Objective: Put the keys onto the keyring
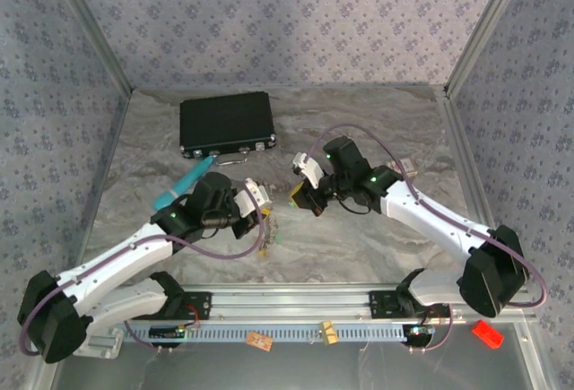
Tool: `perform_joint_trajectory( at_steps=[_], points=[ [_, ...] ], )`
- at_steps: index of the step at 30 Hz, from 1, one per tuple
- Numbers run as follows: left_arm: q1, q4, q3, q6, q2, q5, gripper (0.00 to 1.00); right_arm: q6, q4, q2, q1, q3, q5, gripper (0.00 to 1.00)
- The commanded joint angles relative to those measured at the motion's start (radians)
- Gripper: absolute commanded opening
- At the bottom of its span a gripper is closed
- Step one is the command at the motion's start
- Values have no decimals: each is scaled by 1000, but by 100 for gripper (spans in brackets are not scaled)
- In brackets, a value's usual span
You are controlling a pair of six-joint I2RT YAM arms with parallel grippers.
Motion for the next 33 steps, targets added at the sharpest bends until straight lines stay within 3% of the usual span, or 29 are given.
perform_joint_trajectory(
  at_steps=[1,8,33],
  points=[
    [-12,73,1,-86,25,43,0,-19,-22,37,16,25,-41,0],
    [-26,157,-52,-162,52,21,0,51,34,65,45,-14,-67,0],
    [-36,158,-62,-163,36,3,0,131,130,139,68,-19,-118,0]
  ],
)
